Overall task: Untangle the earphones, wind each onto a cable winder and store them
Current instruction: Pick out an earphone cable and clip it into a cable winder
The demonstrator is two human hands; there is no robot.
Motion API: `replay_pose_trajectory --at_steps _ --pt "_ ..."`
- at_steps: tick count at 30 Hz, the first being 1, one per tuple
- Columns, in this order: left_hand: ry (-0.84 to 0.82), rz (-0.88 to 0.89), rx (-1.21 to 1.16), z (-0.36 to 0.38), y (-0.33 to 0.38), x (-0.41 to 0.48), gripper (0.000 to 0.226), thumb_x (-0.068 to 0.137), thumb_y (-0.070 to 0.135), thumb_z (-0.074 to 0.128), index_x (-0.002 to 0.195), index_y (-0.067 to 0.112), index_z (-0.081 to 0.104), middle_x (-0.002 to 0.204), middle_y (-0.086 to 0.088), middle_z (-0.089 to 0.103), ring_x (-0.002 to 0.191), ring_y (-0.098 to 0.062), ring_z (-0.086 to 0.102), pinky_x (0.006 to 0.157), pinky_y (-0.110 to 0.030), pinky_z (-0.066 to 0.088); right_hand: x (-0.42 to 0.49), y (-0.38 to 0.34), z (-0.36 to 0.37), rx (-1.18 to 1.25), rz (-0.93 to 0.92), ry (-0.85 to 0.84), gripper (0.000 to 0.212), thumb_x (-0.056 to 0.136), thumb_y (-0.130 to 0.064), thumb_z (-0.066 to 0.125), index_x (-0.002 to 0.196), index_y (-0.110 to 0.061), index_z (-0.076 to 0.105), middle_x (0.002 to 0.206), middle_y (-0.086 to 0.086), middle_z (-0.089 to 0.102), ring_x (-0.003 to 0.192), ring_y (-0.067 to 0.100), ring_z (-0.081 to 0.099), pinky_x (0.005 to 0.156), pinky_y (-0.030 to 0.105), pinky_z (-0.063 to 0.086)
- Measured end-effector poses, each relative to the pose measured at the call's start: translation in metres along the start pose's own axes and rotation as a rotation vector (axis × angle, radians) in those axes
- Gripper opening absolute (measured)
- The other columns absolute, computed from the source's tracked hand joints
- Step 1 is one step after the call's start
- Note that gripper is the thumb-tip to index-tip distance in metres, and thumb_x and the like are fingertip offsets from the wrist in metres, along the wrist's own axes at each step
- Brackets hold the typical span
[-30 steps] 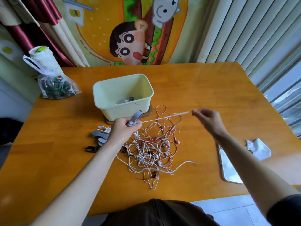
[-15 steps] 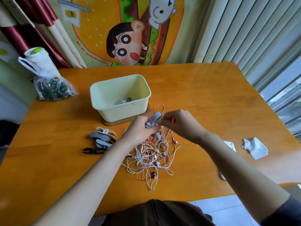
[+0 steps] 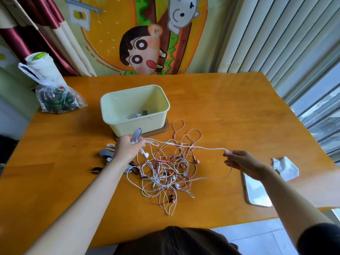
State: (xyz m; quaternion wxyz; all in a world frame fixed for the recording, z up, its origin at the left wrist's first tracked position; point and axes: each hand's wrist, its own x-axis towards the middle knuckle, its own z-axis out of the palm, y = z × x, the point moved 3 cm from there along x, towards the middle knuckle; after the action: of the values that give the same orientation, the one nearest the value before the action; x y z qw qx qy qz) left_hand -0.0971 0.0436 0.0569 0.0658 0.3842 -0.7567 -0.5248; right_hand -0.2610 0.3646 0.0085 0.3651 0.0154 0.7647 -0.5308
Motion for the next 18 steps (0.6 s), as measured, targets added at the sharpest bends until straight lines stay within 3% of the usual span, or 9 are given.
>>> replay_pose_trajectory --at_steps 2,4,6,8,11,14,16,18 --pt "-0.016 -0.018 0.035 0.003 -0.004 0.000 0.009 0.092 0.015 0.061 0.085 0.013 0.067 0.071 0.004 0.065 0.071 -0.016 0.061 0.074 -0.028 0.049 -0.001 -0.009 -0.006 0.128 -0.024 0.046 0.016 0.095 -0.015 0.052 0.086 -0.006 0.062 0.068 0.003 0.043 0.048 0.004 0.048 0.058 0.017 0.055" --pt "-0.049 -0.027 0.059 0.009 -0.004 0.000 0.016 0.091 0.016 0.062 0.076 0.016 0.066 0.074 0.000 0.067 0.076 -0.021 0.062 0.077 -0.030 0.048 -0.003 -0.041 -0.016 0.026 -0.157 0.175 0.018 0.094 -0.022 0.055 0.082 -0.012 0.063 0.067 0.000 0.042 0.042 0.002 0.037 0.042 0.013 0.040" --pt "-0.082 -0.017 0.070 0.015 -0.001 -0.002 0.020 0.092 0.016 0.062 0.071 0.019 0.064 0.078 -0.003 0.069 0.082 -0.024 0.064 0.081 -0.033 0.047 -0.011 -0.090 -0.026 -0.095 -0.348 0.321 0.020 0.089 -0.030 0.062 0.081 -0.013 0.068 0.066 0.001 0.046 0.049 0.006 0.034 0.044 0.017 0.029" --pt "-0.123 -0.006 0.069 0.023 0.005 -0.006 0.015 0.092 0.018 0.061 0.078 0.016 0.066 0.080 -0.001 0.069 0.085 -0.023 0.064 0.078 -0.029 0.043 -0.027 -0.142 -0.029 -0.185 -0.563 0.434 0.026 0.086 -0.034 0.066 0.084 -0.008 0.071 0.064 0.001 0.052 0.051 0.004 0.038 0.050 0.018 0.029" --pt "-0.169 0.025 0.014 0.034 0.019 -0.011 0.009 0.091 0.021 0.064 0.087 0.014 0.068 0.090 -0.007 0.071 0.088 -0.019 0.064 0.077 -0.030 0.045 -0.053 -0.200 -0.011 -0.355 -0.805 0.501 0.018 0.084 -0.035 0.068 0.080 -0.017 0.071 0.052 -0.017 0.057 0.048 -0.006 0.046 0.051 0.008 0.030" --pt "-0.204 0.127 -0.082 0.042 0.038 -0.018 0.011 0.087 0.013 0.068 0.098 0.015 0.068 0.095 -0.004 0.067 0.076 -0.008 0.058 0.075 -0.027 0.043 -0.059 -0.206 0.028 -0.697 -0.778 0.477 0.019 0.083 -0.042 0.068 0.085 -0.024 0.074 0.062 -0.018 0.063 0.057 0.000 0.054 0.055 0.017 0.040" --pt "-0.235 0.192 -0.110 0.046 0.049 -0.024 0.014 0.086 0.012 0.069 0.089 0.023 0.061 0.092 -0.006 0.059 0.072 -0.013 0.051 0.074 -0.029 0.040 -0.054 -0.186 0.059 -0.959 -0.691 0.380 0.024 0.083 -0.044 0.066 0.092 -0.023 0.075 0.083 -0.003 0.071 0.075 0.018 0.063 0.061 0.026 0.043" --pt "-0.288 0.237 -0.079 0.051 0.056 -0.028 0.018 0.085 0.012 0.069 0.082 0.022 0.054 0.085 -0.008 0.053 0.071 -0.017 0.046 0.072 -0.032 0.039 -0.053 -0.160 0.091 -1.113 -0.653 0.239 0.025 0.086 -0.044 0.063 0.096 -0.024 0.074 0.090 0.000 0.071 0.083 0.023 0.064 0.061 0.025 0.038"
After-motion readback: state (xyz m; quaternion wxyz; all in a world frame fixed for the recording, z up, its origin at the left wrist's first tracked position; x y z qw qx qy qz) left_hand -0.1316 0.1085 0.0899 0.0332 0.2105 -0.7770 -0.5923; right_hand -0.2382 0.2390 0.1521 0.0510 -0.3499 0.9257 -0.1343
